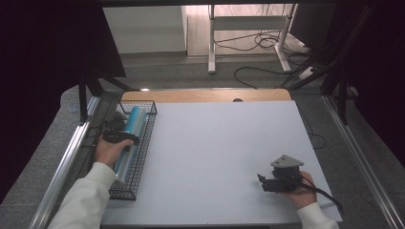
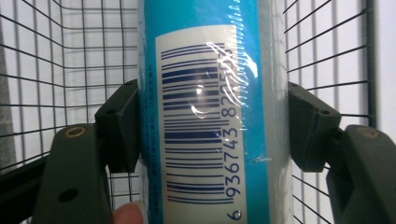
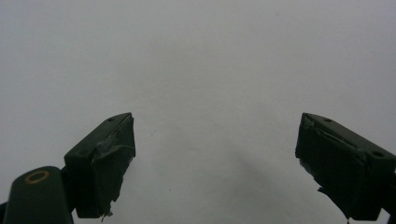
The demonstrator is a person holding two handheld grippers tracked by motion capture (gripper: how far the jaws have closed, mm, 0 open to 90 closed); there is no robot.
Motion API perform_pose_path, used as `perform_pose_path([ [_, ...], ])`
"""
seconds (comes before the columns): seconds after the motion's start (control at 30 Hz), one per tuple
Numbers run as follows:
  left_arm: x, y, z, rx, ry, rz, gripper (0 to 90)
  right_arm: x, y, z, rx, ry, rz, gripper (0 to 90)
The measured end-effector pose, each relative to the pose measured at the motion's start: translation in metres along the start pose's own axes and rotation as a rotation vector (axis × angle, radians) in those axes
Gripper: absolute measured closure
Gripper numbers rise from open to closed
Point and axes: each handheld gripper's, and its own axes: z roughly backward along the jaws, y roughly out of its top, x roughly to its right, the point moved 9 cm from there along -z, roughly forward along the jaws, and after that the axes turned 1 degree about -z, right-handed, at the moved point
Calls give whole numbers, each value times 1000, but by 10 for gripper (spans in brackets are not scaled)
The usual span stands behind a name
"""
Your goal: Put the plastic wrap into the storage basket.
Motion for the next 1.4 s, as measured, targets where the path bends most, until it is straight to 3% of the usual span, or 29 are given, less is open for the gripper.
perform_pose_path([
  [0.17, 0, -5, -11, -29, 5, 8, 310, 1, 0, 0, 1, -3, 2, 124],
  [0.27, -1, -11, -21, -53, 32, 4, 309, 1, 0, 1, 3, -3, 2, 124],
  [0.3, -2, -7, -16, -10, 41, 2, 297, 0, 0, 1, 3, -2, -2, 124],
  [0.33, -2, -7, -16, -10, 41, 2, 282, 0, 0, 1, 3, -2, -2, 124],
  [0.37, -2, -4, -9, 24, 37, 9, 282, 0, 0, 1, 3, -2, -2, 124],
  [0.43, 0, 0, 3, 67, 12, 14, 250, 0, 0, 1, 4, -1, -3, 124],
  [0.53, 8, -2, 13, 77, -35, -4, 188, 0, 0, 1, 4, -1, 2, 124],
  [0.6, 11, -4, 20, 106, -45, -27, 169, 0, 0, 1, 4, -3, 4, 124],
  [0.8, 12, -7, 52, 226, 19, -114, 157, 0, 0, 1, 3, -1, 3, 124],
  [0.93, 29, -13, 78, 342, -56, -191, 178, -3, 1, 3, 14, 25, 8, 126],
  [1.03, 50, -27, 88, 388, -137, -242, 185, -5, 2, 6, 28, 46, -3, 134],
  [1.17, 81, -52, 82, 402, -235, -321, 187, -8, 7, 13, 78, 103, -38, 141],
  [1.4, 120, -88, 66, 419, -344, -404, 199, -10, 8, 15, 93, 116, -39, 143],
])
